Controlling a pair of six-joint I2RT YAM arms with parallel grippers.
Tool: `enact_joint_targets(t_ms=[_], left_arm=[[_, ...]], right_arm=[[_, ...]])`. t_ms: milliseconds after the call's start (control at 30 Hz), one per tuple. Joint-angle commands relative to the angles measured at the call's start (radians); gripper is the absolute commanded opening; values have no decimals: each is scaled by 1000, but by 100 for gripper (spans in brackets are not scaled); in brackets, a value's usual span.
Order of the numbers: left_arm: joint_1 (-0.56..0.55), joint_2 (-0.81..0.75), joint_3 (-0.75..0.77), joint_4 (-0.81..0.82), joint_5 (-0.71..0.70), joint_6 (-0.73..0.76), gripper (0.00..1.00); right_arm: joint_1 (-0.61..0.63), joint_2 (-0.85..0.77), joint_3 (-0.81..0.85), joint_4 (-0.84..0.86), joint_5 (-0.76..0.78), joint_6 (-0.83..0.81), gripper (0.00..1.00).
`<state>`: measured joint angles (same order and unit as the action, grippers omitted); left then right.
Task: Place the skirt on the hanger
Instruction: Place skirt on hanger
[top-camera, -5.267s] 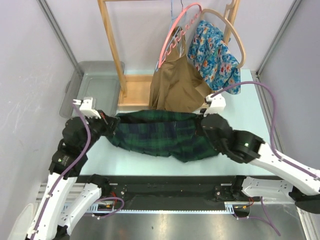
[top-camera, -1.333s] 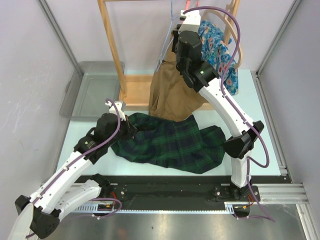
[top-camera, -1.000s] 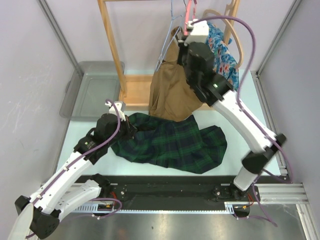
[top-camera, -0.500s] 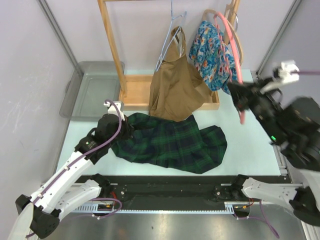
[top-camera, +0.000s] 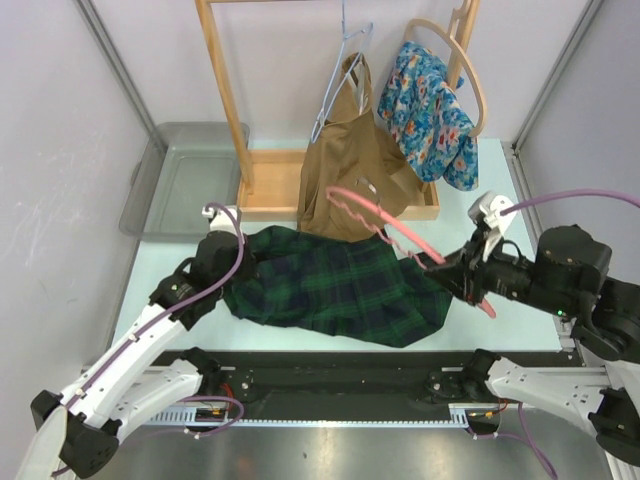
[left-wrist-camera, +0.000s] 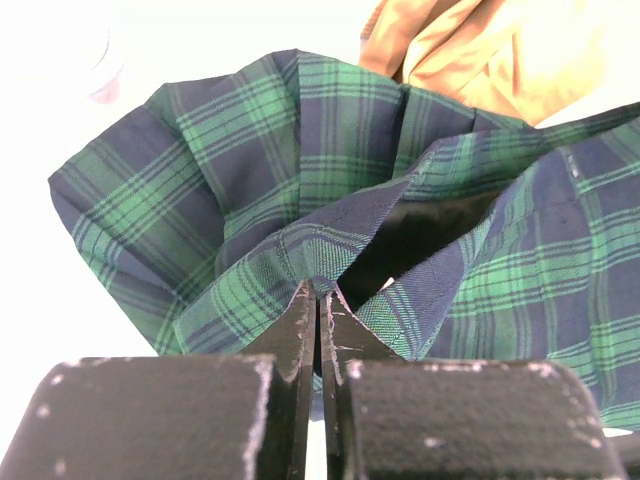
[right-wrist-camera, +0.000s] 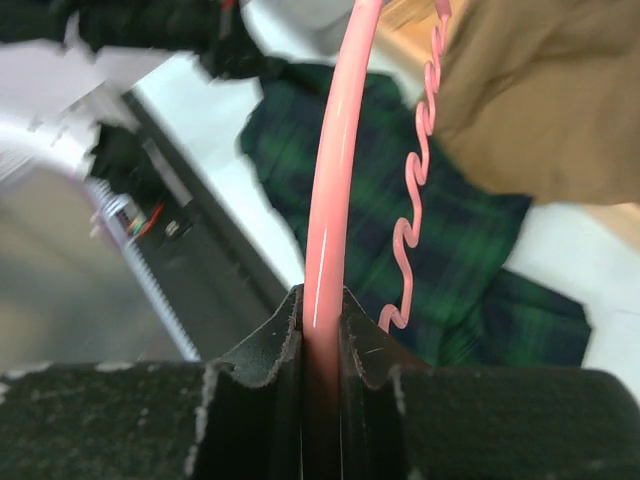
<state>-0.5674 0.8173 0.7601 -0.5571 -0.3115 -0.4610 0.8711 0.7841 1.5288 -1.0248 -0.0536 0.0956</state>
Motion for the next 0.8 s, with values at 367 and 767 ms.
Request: enact_joint_targets(t_ms=[367, 767], left_arm=[[-6, -142, 38, -53, 153, 173, 0], [-14, -193, 99, -119, 196, 174, 0]], right_arm=[[3, 75, -70, 55, -500, -187, 0], [-119, 199, -20, 78, -678, -364, 0]])
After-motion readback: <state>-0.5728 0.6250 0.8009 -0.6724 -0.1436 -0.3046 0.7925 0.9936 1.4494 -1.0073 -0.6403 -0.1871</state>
